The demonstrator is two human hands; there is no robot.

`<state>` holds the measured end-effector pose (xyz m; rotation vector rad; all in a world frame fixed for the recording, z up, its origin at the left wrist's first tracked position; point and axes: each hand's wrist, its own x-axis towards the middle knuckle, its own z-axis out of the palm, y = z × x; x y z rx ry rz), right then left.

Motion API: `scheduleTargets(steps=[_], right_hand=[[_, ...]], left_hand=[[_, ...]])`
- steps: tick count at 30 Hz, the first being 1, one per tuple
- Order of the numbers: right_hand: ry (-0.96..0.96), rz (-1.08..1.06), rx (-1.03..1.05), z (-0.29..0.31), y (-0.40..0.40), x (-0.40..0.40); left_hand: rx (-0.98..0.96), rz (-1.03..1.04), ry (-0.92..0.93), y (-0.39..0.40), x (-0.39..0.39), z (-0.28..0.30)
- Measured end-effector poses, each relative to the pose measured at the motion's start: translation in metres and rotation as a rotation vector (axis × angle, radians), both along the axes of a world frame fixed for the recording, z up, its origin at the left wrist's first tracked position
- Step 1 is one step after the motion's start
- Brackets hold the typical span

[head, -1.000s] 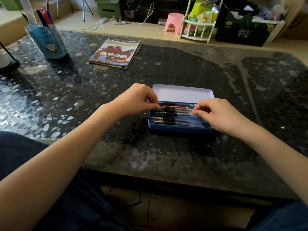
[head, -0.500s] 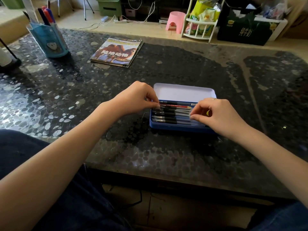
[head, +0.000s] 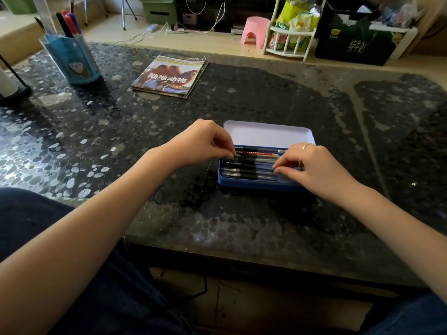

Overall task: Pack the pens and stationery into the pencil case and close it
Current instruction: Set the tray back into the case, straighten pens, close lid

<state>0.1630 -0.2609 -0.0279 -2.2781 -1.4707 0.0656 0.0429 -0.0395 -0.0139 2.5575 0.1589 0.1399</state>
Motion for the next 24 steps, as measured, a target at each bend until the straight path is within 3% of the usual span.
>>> scheduleTargets(steps=[8,17,24], right_hand=[[0.033,-0.039,0.002,0.007,-0.001,-0.007],[-0.013,-0.101,-0.201,0.011,0.0,-0.011],[0.094,-0.113,-0.208,0.014,0.001,-0.013]], left_hand=[[0.001,-0.009,0.011,-0.002,0.0,0.001],[0.001,-0.008,0.028,-0.003,-0.001,0.003],[0.009,-0.013,0.033,-0.003,0.001,0.003]])
